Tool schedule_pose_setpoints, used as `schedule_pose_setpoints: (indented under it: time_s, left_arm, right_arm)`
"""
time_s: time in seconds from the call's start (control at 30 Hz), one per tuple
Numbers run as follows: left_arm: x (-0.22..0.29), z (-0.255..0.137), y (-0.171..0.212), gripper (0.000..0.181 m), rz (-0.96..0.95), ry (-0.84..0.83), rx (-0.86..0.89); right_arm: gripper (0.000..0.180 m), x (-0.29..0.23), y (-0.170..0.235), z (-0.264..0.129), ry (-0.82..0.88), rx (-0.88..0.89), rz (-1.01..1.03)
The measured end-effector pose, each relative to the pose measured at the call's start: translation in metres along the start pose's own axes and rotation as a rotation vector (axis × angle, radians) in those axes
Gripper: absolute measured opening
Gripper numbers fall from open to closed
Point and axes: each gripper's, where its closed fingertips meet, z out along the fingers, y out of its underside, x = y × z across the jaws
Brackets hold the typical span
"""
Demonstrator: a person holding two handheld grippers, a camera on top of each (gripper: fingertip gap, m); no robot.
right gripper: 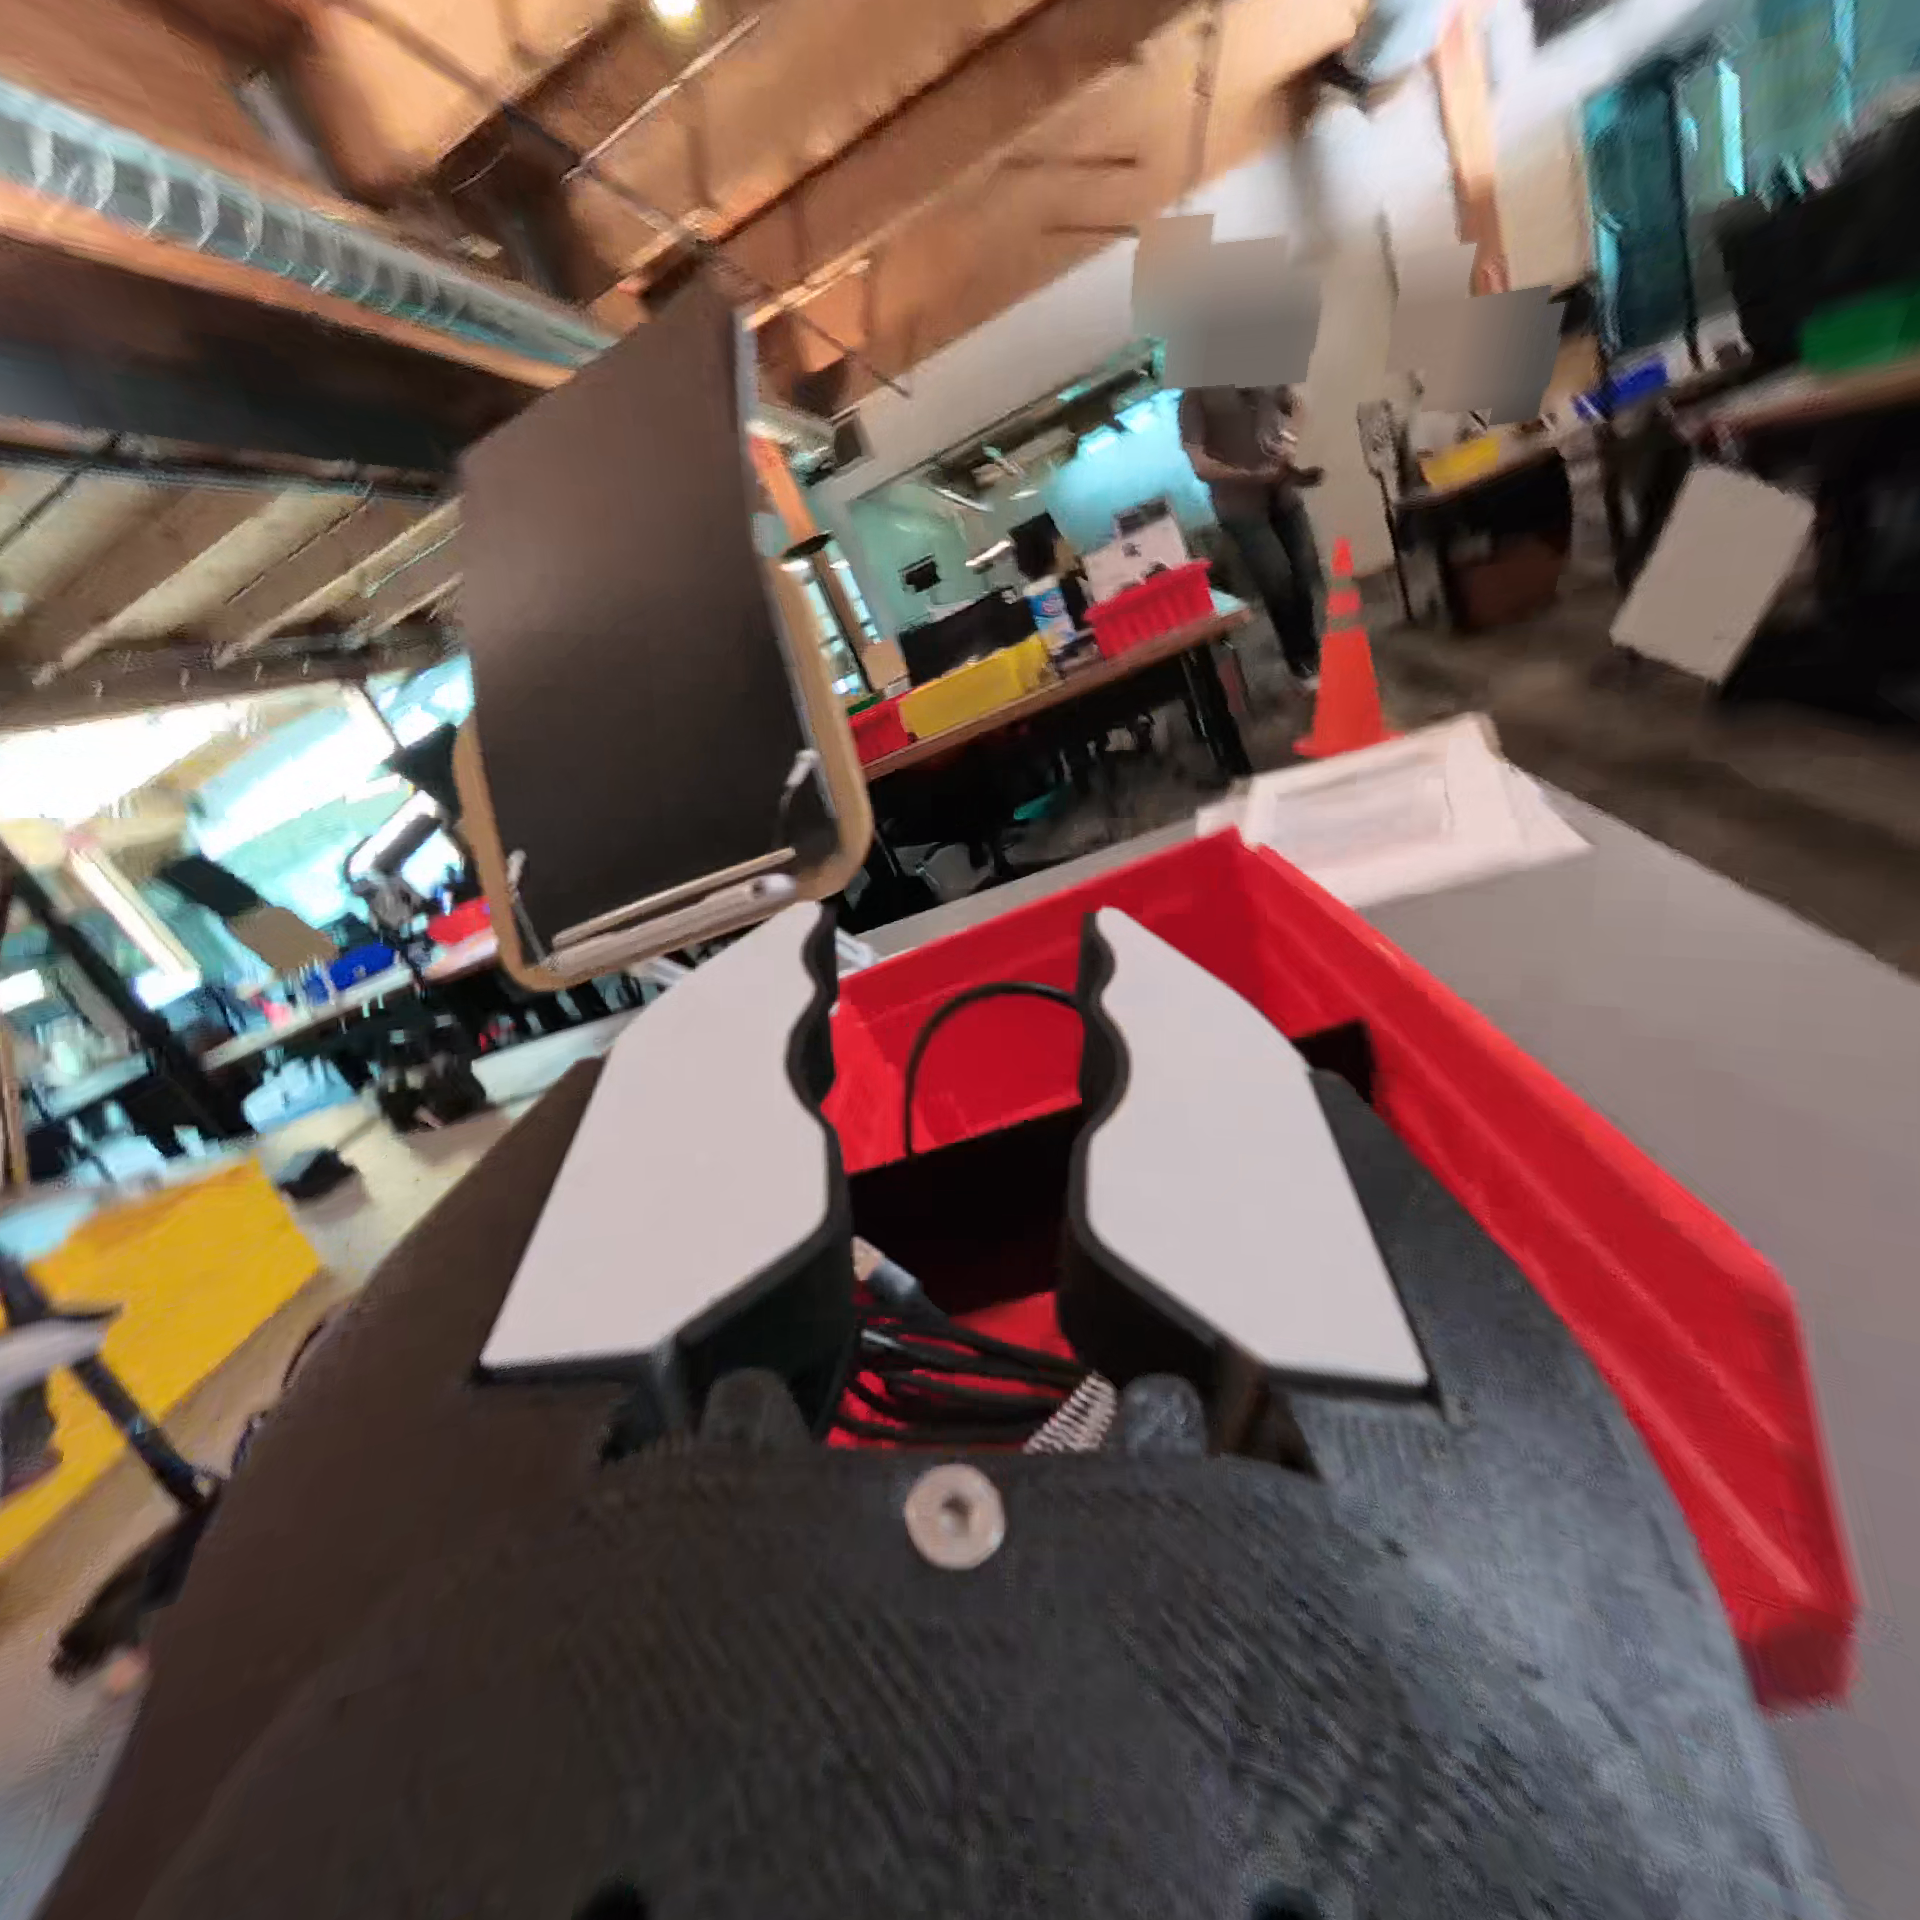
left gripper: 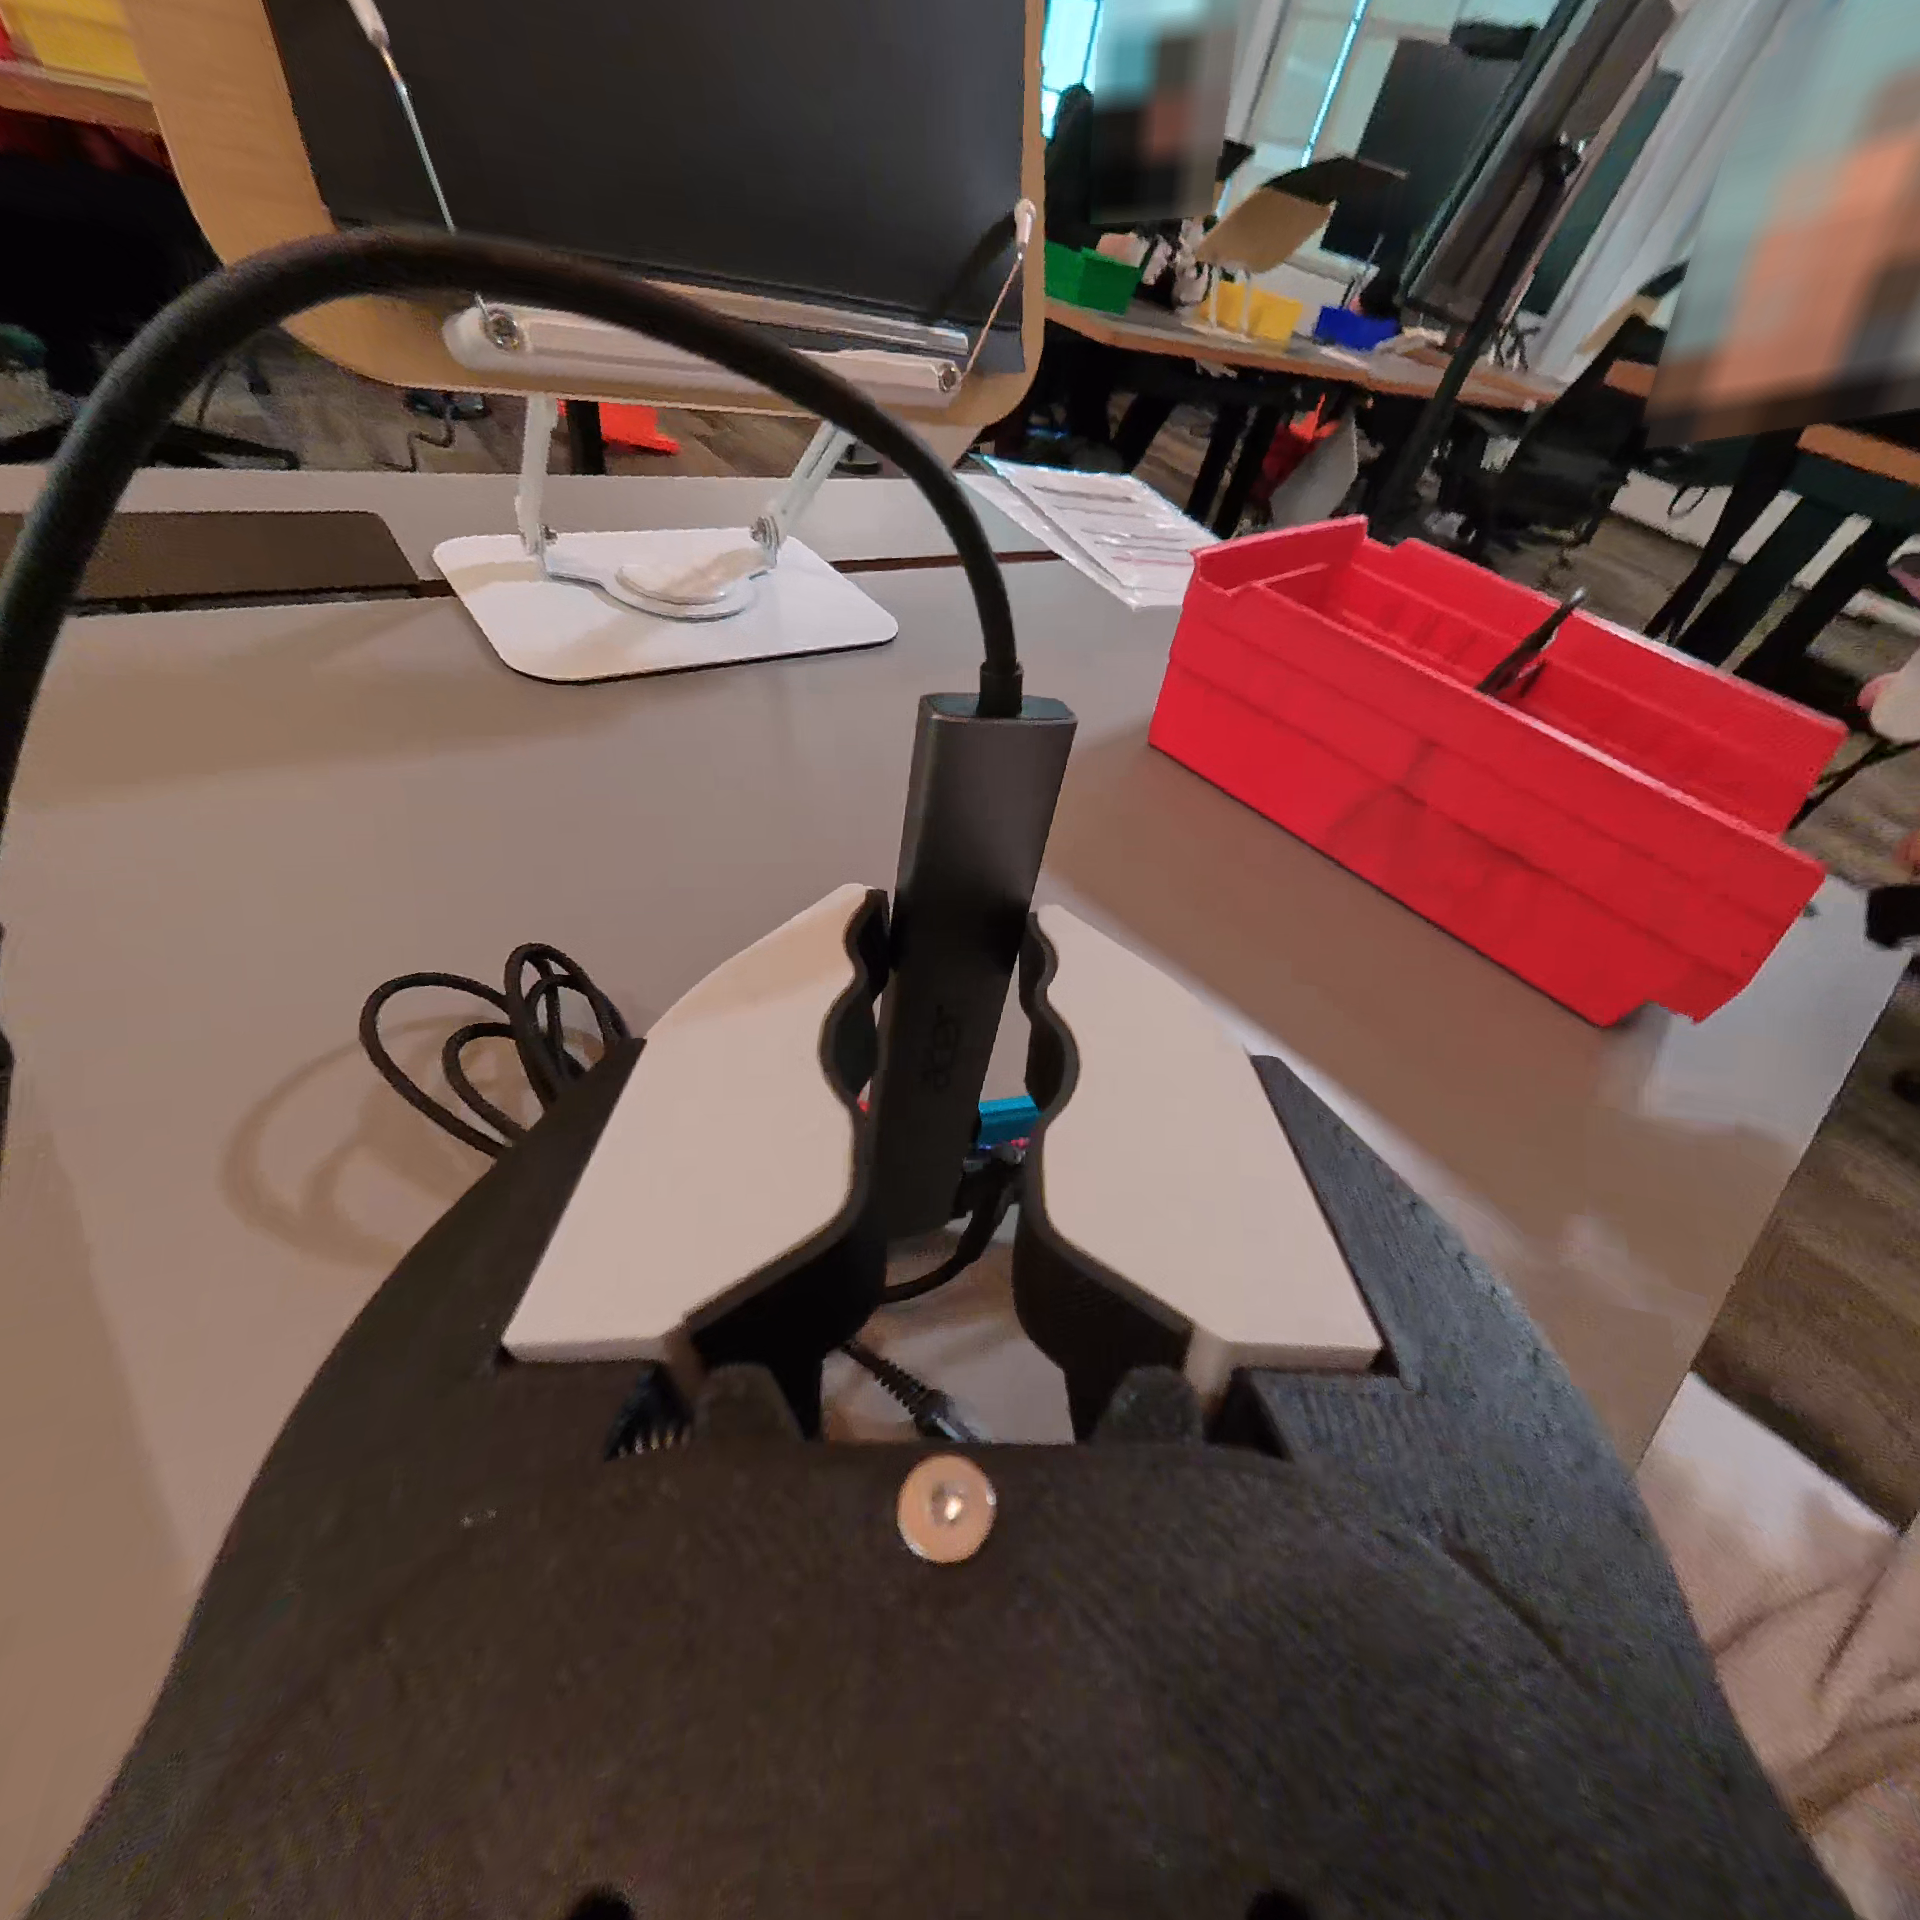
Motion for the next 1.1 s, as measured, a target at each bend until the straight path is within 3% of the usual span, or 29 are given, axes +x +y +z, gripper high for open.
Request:
schedule_pose_setpoints:
  time_s: [0.1,0.27,0.37,0.5,0.63,0.7,0.77,1.1]
  left_arm:
    - [0.003,0.019,0.0,0.026,-0.092,0.048,-0.018]
    - [0.021,0.051,0.007,0.027,-0.218,0.189,-0.059]
    - [0.032,0.057,0.018,0.026,-0.315,0.283,-0.058]
    - [0.036,0.054,0.028,0.025,-0.401,0.358,-0.05]
    - [0.049,0.044,0.018,0.027,-0.395,0.532,0.016]
    - [0.049,0.045,0.018,0.046,-0.392,0.548,0.032]
    - [0.053,0.045,0.017,0.053,-0.417,0.592,0.037]
    - [0.08,0.045,0.034,0.049,-0.388,0.694,-0.098]
  right_arm:
    - [0.043,-0.075,0.026,0.013,-0.16,-0.087,-0.154]
    - [0.046,-0.223,0.13,0.033,-0.511,-0.336,-0.238]
    - [0.048,-0.267,0.207,0.038,-0.646,-0.601,-0.298]
    - [0.018,-0.293,0.274,0.017,-0.814,-0.922,-0.227]
    - [0.008,-0.284,0.268,0.013,-0.819,-0.844,-0.182]
    - [0.006,-0.276,0.257,0.012,-0.83,-0.801,-0.156]
    - [0.005,-0.267,0.246,0.017,-0.8,-0.76,-0.11]
    - [0.005,-0.263,0.224,0.026,-0.798,-0.662,0.191]
